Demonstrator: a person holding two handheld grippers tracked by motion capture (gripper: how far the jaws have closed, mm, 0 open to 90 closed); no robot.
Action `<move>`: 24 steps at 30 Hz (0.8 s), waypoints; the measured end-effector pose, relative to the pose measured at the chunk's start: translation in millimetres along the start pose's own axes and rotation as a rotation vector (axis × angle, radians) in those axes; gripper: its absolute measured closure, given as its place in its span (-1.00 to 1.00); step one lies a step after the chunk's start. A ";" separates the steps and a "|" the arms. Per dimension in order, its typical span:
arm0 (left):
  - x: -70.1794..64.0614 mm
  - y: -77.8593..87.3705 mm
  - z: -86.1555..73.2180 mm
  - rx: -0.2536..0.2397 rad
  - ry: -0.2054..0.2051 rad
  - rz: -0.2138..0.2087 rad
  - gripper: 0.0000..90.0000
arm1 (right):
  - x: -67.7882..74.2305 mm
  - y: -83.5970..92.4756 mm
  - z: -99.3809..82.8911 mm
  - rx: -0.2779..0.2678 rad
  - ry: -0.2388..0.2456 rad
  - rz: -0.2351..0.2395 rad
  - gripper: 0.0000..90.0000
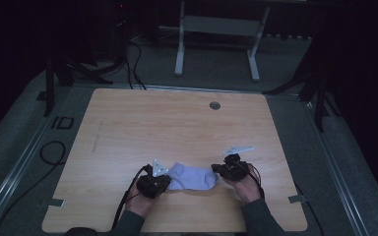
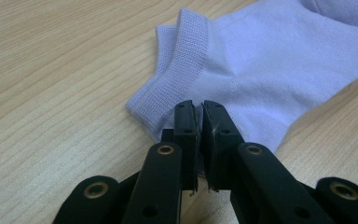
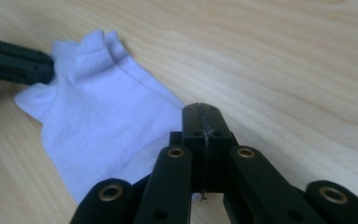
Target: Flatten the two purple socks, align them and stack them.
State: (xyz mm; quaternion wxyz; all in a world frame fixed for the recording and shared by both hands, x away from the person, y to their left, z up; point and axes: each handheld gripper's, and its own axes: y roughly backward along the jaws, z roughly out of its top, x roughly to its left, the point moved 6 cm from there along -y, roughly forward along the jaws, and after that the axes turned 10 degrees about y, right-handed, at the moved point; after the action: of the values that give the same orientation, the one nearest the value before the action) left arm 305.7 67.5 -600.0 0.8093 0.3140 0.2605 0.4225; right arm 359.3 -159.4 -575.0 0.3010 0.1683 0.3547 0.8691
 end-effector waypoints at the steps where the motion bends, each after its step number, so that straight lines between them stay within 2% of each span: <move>1: -0.1 0.0 -0.1 0.000 0.000 0.001 0.88 | -0.7 2.5 0.8 -0.008 -0.003 -0.005 1.00; 3: -0.1 0.0 -0.1 -0.001 0.001 0.001 0.88 | -1.9 5.5 1.9 -0.023 -0.010 -0.005 1.00; 5: -0.1 0.0 -0.2 0.000 0.001 0.001 0.88 | -1.5 5.0 2.2 -0.033 -0.020 0.011 0.63; 7: -0.1 0.0 -0.2 -0.001 0.002 0.001 0.88 | 0.1 0.3 1.3 -0.020 -0.027 0.018 0.49; 9: 0.0 0.1 -0.3 0.000 0.002 0.000 0.88 | 1.4 -3.2 0.0 -0.006 -0.023 0.029 0.47; 10: -0.1 0.1 -0.3 -0.001 0.002 0.000 0.88 | 4.3 -9.7 -2.7 0.023 -0.009 0.035 0.66; 12: 0.0 0.1 -0.3 -0.001 0.003 -0.001 0.88 | 5.5 -12.9 -5.0 0.057 0.014 0.012 0.95; 17: 0.0 0.0 -0.5 -0.001 0.003 -0.002 0.88 | 4.1 -7.0 -3.0 0.045 0.020 -0.010 0.98; 18: 0.1 0.0 -0.4 -0.002 0.005 -0.004 0.88 | -1.4 3.0 0.8 0.007 0.005 -0.035 0.99; 20: -0.5 -0.1 -0.6 -0.002 0.006 -0.006 0.88 | -4.7 6.6 1.7 -0.011 -0.003 -0.043 0.98; 24: -2.0 -0.5 -0.6 -0.004 0.007 -0.007 0.88 | -7.9 3.2 0.2 -0.026 -0.022 -0.050 0.93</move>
State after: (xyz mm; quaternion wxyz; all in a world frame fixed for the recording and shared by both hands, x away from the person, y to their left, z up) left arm 304.5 65.8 -600.4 0.8105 0.3102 0.2635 0.4213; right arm 364.1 -166.2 -573.1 0.3285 0.1649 0.3442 0.8639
